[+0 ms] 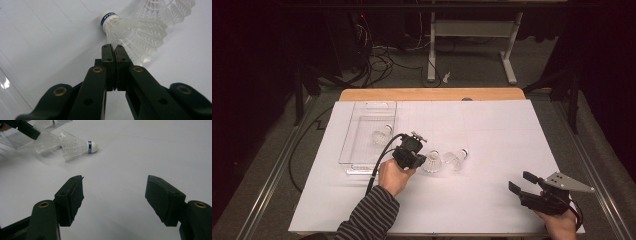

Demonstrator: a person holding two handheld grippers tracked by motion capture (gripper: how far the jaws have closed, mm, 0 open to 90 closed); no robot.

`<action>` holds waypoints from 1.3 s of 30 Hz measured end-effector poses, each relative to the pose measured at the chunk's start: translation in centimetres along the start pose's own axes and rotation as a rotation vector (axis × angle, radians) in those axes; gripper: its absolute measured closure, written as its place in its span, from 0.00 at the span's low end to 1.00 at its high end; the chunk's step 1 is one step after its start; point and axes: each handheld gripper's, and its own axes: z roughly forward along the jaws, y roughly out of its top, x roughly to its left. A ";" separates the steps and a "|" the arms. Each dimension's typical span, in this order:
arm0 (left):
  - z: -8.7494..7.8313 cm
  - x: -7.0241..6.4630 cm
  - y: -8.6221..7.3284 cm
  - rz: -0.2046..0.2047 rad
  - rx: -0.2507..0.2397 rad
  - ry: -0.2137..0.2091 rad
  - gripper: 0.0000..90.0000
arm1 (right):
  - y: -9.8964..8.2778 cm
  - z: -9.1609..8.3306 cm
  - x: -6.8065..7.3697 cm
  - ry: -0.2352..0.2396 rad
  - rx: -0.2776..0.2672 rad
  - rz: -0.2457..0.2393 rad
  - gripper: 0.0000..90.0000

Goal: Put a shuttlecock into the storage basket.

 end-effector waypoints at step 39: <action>-1.5 -0.1 -0.3 0.016 -0.050 -0.058 0.99 | 0.0 0.0 0.0 0.000 0.001 -0.002 0.35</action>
